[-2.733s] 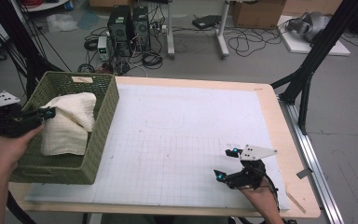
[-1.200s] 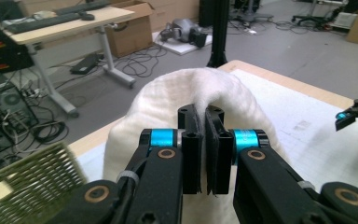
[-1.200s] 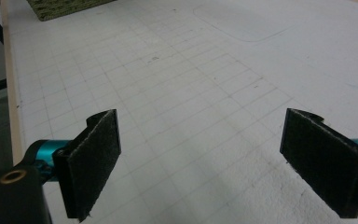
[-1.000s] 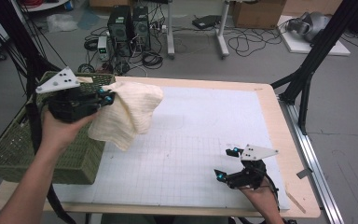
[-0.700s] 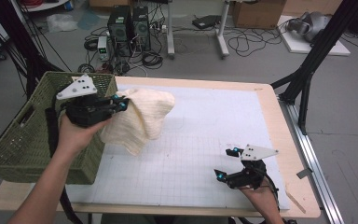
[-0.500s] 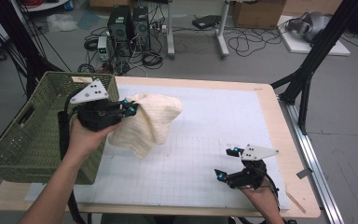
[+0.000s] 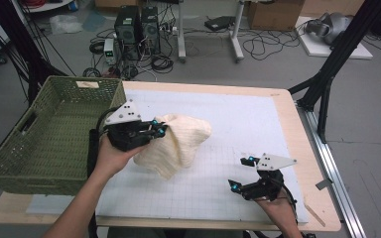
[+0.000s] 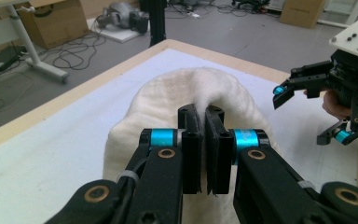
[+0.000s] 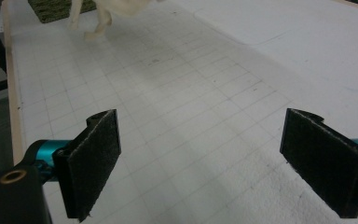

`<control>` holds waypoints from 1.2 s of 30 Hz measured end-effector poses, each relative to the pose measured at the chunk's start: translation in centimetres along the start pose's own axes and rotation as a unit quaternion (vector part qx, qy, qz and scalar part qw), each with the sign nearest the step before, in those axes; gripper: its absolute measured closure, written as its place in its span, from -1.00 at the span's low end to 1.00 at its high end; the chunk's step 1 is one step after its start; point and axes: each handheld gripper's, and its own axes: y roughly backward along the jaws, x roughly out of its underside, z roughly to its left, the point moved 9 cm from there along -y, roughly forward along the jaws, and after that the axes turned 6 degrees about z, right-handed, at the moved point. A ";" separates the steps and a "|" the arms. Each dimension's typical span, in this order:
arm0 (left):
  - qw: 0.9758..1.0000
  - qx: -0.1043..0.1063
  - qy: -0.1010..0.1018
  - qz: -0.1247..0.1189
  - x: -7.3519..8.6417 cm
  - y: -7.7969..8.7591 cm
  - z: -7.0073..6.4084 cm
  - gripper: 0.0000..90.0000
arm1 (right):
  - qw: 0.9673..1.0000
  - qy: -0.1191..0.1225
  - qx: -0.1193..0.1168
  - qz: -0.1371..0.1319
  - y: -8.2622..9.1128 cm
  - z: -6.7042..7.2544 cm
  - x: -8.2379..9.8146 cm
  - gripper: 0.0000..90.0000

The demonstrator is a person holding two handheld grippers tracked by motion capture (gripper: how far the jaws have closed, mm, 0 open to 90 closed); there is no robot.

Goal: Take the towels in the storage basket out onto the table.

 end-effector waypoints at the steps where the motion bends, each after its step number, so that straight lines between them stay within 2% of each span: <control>1: 1.000 0.003 0.001 -0.001 0.1 -0.3 -0.2 0.91 | 1.000 0.000 0.000 0.000 0.0 0.0 0.0 -0.75; 5: 1.000 0.019 0.004 -0.003 0.4 -1.1 -0.9 0.91 | 1.000 0.000 0.000 -0.001 0.0 0.0 0.0 -0.75; 20: 0.999 0.037 0.005 0.019 2.4 -4.2 -1.5 0.90 | 1.000 0.003 0.003 0.001 0.0 0.0 0.0 -0.75; 36: 0.998 0.035 0.023 0.041 4.8 -7.2 -0.7 0.87 | 1.000 0.008 0.005 0.002 0.0 0.0 -0.2 -0.75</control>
